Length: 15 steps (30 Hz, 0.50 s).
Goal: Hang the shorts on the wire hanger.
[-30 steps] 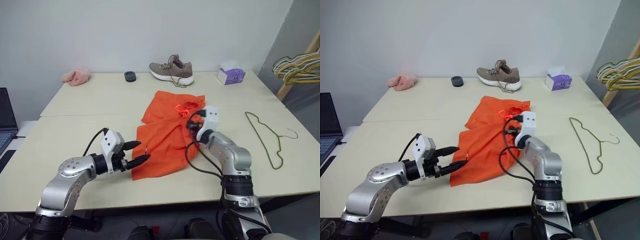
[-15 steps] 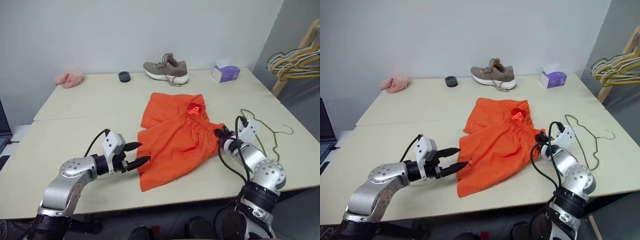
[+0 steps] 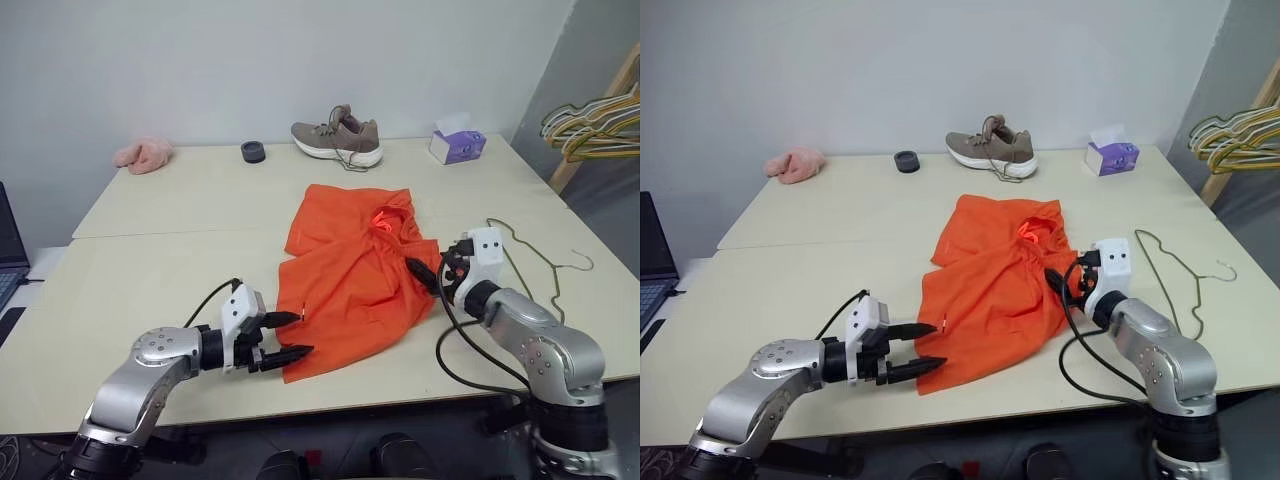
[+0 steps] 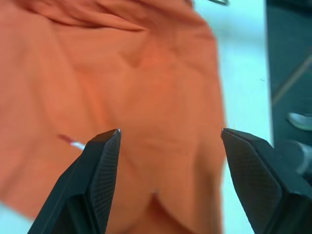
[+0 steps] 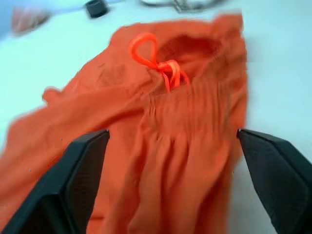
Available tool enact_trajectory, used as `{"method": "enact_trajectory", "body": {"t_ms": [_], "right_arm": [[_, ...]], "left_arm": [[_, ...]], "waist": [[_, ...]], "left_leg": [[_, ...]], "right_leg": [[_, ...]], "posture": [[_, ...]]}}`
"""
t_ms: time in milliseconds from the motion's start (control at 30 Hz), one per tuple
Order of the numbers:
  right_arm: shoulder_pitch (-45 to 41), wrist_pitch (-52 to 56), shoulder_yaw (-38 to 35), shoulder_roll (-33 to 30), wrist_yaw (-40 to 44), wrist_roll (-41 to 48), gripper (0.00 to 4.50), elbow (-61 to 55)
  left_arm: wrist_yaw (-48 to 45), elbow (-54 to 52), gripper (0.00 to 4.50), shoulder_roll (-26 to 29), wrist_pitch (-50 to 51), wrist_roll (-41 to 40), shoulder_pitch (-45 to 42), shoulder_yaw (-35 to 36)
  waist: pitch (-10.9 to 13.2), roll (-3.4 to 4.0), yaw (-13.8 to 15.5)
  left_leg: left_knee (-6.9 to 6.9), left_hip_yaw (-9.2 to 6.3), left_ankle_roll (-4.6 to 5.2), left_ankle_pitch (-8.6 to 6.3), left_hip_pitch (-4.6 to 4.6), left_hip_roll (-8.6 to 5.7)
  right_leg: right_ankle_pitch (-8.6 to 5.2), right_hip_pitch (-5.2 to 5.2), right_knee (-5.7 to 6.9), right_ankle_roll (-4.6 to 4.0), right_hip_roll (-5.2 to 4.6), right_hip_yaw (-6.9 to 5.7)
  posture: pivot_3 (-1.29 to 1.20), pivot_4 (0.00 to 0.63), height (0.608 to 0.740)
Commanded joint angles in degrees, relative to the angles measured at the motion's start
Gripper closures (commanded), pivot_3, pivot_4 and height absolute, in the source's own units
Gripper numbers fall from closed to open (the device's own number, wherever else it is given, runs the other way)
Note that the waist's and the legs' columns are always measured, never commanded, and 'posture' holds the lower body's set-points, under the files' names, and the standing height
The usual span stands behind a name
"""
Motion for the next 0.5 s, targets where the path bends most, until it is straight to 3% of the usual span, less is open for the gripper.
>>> {"method": "enact_trajectory", "body": {"t_ms": [33, 333, 500], "right_arm": [[1.21, -10.75, 1.86, -4.63, 6.49, -5.95, 0.01, -0.46], [5.31, -20.12, 2.17, -14.06, 22.57, -6.75, 0.01, -2.40], [6.92, -28.20, 5.50, -20.36, 29.64, -12.63, 0.01, -2.85]], "left_arm": [[-1.37, -2.51, 1.04, 0.68, -1.88, 1.36, -0.17, -2.55], [-1.17, 3.41, 1.04, 0.83, -6.75, 10.44, -2.99, -9.44], [-0.04, 7.01, 1.04, 0.13, -9.54, 15.03, -5.28, -11.71]], "waist": [[0.02, -0.03, 0.04], [0.08, -0.11, 0.07], [0.13, -0.20, 0.18]], "left_leg": [[0.00, -0.01, 0.00, 0.00, 0.00, 0.01], [0.08, 0.01, 0.00, 0.00, 0.05, 0.07], [0.10, 0.00, 0.00, 0.00, 0.04, 0.07]], "right_leg": [[0.00, 0.00, 0.00, 0.00, 0.01, 0.02], [-0.01, 0.05, 0.02, 0.01, 0.08, 0.02], [-0.01, 0.07, 0.01, 0.02, 0.06, 0.02]], "posture": [[-0.16, 0.044, 0.740], [-0.17, 0.048, 0.740], [-0.18, 0.048, 0.740]]}}
